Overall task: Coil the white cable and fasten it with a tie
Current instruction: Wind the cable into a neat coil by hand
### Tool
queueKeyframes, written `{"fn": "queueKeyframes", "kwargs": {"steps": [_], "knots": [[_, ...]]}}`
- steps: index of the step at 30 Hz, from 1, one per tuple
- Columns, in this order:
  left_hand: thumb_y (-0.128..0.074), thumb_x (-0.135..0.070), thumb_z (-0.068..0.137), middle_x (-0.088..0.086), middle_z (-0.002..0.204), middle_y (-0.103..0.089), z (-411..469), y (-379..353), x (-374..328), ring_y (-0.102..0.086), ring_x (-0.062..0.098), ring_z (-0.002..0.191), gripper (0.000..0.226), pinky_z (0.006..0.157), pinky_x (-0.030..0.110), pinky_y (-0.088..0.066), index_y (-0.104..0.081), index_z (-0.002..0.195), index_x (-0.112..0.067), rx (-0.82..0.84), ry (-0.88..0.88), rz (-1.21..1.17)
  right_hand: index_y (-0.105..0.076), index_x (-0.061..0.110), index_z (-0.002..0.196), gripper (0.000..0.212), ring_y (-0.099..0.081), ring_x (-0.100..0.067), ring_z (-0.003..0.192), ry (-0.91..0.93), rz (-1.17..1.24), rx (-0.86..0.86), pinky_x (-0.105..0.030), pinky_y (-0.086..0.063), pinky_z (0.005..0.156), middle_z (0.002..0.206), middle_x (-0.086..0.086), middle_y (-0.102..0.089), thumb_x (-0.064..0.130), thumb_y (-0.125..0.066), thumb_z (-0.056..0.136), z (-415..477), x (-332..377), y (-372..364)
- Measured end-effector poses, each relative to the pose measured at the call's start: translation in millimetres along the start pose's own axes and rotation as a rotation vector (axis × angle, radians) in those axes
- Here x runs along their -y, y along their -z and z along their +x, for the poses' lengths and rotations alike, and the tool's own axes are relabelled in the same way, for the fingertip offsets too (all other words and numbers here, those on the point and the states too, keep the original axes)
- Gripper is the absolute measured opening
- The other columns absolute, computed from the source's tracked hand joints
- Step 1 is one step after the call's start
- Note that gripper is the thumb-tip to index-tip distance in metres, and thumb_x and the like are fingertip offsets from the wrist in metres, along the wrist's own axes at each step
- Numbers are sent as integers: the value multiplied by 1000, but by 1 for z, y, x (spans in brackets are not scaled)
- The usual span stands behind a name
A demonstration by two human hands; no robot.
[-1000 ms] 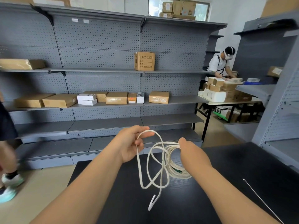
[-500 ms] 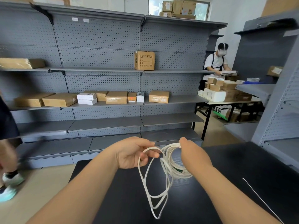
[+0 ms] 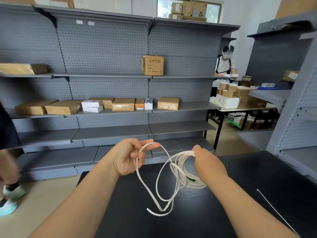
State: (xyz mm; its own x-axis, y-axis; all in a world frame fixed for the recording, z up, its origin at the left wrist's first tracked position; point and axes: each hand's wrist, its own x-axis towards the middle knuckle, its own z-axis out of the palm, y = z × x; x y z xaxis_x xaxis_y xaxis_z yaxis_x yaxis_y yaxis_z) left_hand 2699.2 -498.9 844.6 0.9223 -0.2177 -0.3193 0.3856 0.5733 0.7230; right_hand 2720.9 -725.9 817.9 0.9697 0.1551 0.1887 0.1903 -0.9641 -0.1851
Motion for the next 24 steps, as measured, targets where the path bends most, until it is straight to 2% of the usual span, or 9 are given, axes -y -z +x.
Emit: {"fn": "queueKeyframes", "kwargs": {"steps": [2, 5, 7, 10, 14, 16, 19, 21, 24], "knots": [[-38, -4, 79, 9, 103, -72, 0, 2, 2, -23, 5, 23, 31, 33, 8, -28, -55, 104, 2, -6, -14, 12, -27, 15, 91, 23, -39, -19, 63, -2, -2, -2, -24, -20, 45, 70, 2, -28, -7, -34, 88, -1, 0, 1], [-40, -24, 98, -3, 110, -70, 1, 1, 4, -21, 2, 24, 27, 33, 8, -34, -62, 102, -8, -62, -108, 88, -28, 15, 91, 23, -39, -19, 62, -10, 2, -6, -24, -20, 45, 70, 2, -29, -8, -32, 87, 0, -2, 1], [-43, -22, 98, -7, 100, -73, 1, -1, 3, -35, 1, 28, 23, 42, 12, -46, -63, 104, -13, -102, -171, 133, -29, 14, 90, 23, -40, -21, 64, -14, 4, -8, -25, -20, 45, 69, 2, -30, -8, -33, 87, 0, -3, 1], [-44, -2, 93, 4, 80, -75, -4, -5, 0, -66, 7, 51, 19, 61, 21, -56, -62, 96, -7, -106, -187, 77, -29, 14, 89, 22, -36, -18, 58, -27, 8, -11, -24, -20, 45, 68, 2, -30, -7, -33, 88, 0, -6, 2], [-44, -9, 93, 6, 72, -73, -11, -9, -1, -40, 2, 26, 14, 39, 14, -48, -58, 93, -6, -87, -146, -21, -30, 15, 91, 21, -32, -13, 55, -51, 12, -16, -25, -20, 46, 69, 1, -31, -6, -34, 88, 1, -9, 6], [-47, -21, 95, 3, 80, -74, -12, -8, -1, -27, 3, 21, 19, 34, 12, -42, -58, 100, -6, -69, -130, 48, -31, 14, 90, 21, -32, -13, 54, -62, 15, -14, -25, -20, 46, 69, 1, -32, -6, -34, 88, 1, -10, 7], [-45, -12, 95, 11, 100, -72, -12, -9, 0, -25, 2, 23, 19, 36, 11, -42, -55, 108, 0, -64, -137, 178, -31, 15, 90, 21, -33, -13, 55, -70, 16, -12, -25, -20, 46, 70, 1, -34, -6, -34, 89, 1, -11, 8], [-42, -1, 95, 23, 104, -67, -12, -12, 2, -35, 2, 25, 11, 40, 15, -49, -52, 94, 2, -81, -143, 203, -31, 15, 91, 21, -33, -12, 55, -73, 16, -7, -25, -21, 45, 70, 1, -34, -5, -35, 89, 1, -13, 8], [-35, 6, 94, 23, 108, -63, -11, -15, 4, -61, 13, 40, 19, 45, 26, -56, -46, 83, -3, -91, -128, 215, -32, 16, 92, 21, -34, -12, 55, -84, 19, -6, -25, -23, 45, 70, 2, -34, -5, -36, 90, 2, -16, 6]]}}
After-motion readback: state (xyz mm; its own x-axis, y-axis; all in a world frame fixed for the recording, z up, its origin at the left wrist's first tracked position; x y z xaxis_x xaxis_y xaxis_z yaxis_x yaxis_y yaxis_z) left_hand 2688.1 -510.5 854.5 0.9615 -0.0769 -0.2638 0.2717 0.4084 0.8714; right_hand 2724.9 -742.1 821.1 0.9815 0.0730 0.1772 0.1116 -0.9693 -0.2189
